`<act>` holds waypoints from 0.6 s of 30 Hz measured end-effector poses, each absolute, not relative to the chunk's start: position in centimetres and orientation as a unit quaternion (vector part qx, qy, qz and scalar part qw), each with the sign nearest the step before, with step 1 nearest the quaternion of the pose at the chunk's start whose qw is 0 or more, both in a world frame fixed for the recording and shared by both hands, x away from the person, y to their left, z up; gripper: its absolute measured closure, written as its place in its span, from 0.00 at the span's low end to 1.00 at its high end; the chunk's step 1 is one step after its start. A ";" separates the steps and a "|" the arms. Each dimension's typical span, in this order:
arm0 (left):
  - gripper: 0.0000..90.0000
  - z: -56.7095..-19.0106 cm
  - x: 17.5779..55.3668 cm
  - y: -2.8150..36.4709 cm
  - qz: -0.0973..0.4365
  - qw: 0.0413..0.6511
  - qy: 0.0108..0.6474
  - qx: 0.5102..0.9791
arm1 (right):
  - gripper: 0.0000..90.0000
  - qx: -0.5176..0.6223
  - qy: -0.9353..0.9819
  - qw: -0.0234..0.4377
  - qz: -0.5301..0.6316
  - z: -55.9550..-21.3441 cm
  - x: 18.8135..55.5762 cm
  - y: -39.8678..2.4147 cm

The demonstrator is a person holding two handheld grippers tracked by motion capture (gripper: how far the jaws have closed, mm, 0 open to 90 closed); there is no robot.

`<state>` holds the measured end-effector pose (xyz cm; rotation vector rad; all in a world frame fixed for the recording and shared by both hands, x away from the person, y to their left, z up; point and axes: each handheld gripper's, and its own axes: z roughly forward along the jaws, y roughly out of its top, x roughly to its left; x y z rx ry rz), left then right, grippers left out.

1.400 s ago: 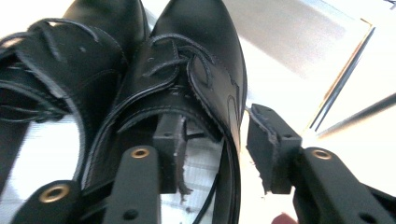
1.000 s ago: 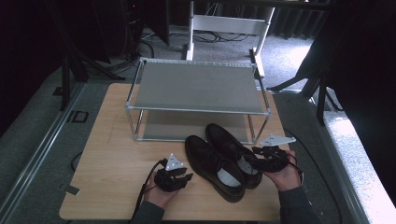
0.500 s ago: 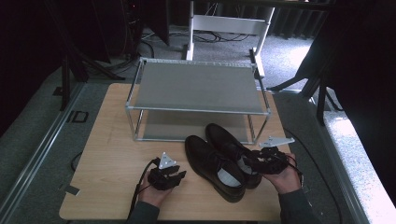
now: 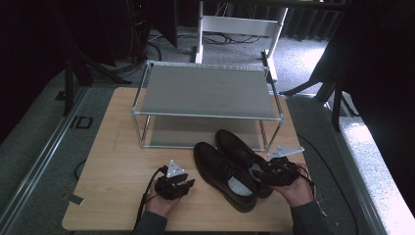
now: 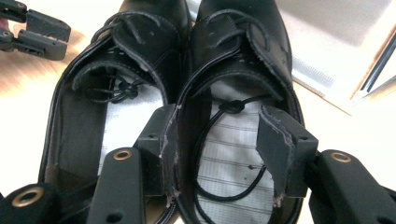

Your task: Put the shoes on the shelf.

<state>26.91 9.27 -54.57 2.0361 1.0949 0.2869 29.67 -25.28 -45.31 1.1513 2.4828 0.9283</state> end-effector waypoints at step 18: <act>0.70 -54.8 26.9 9.2 0.114 0.387 0.432 0.807 | 0.51 0.397 0.862 0.098 0.300 -46.2 28.5 -24.4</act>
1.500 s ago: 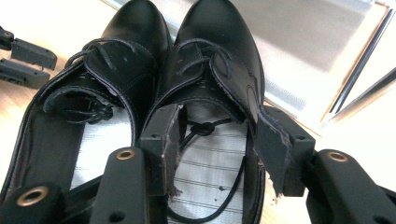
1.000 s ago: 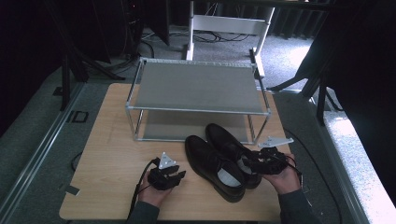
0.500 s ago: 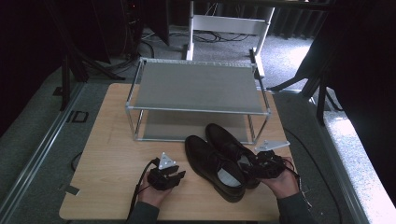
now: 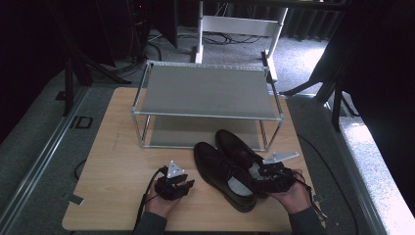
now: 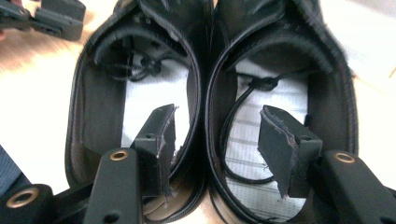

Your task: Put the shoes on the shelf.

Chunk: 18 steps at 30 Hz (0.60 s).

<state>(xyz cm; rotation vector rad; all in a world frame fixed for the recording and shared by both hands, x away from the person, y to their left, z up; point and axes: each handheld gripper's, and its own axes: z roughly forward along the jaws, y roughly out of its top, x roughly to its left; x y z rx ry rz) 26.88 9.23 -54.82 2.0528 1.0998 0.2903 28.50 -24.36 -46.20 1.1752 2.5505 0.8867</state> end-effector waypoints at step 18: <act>0.70 -54.8 26.7 9.2 0.117 0.386 0.434 0.806 | 0.66 0.434 0.858 0.019 0.274 -47.6 29.3 -24.0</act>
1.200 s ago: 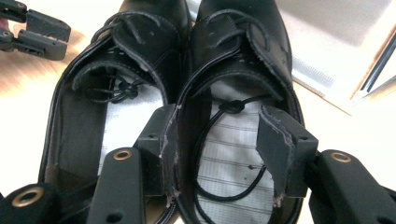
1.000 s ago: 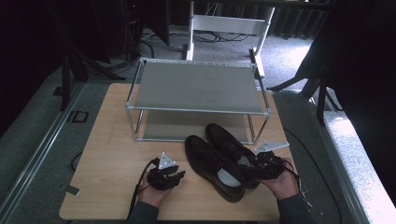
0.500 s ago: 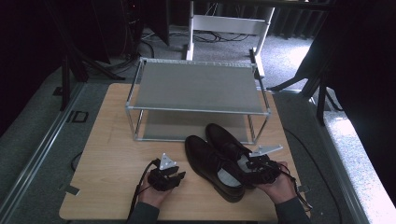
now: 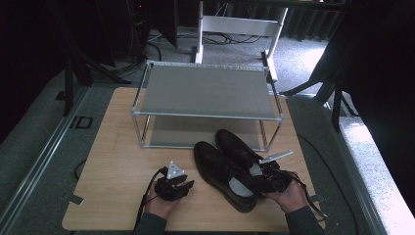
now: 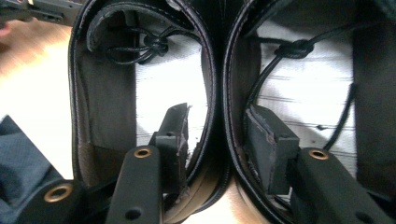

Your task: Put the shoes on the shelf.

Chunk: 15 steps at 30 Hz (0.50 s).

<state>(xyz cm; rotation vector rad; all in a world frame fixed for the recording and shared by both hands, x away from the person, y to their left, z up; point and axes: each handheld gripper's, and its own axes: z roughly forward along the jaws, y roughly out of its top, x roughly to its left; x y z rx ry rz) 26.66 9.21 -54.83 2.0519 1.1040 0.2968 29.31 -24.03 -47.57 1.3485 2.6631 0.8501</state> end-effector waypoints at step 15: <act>0.70 -54.9 26.6 9.0 0.117 0.384 0.432 0.808 | 0.86 0.426 0.872 0.060 0.233 -48.2 29.2 -22.8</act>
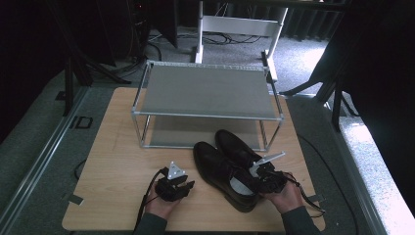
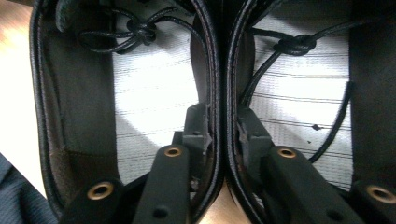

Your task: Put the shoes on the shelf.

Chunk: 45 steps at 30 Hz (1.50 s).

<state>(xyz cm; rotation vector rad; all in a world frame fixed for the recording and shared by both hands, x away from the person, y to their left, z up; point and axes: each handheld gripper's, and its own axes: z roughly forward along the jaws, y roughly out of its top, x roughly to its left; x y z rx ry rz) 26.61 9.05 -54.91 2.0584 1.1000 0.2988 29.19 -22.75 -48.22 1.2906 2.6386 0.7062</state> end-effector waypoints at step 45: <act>0.70 -54.8 26.9 9.4 0.124 0.383 0.435 0.806 | 0.90 0.450 0.838 0.109 0.289 -45.9 31.9 -22.7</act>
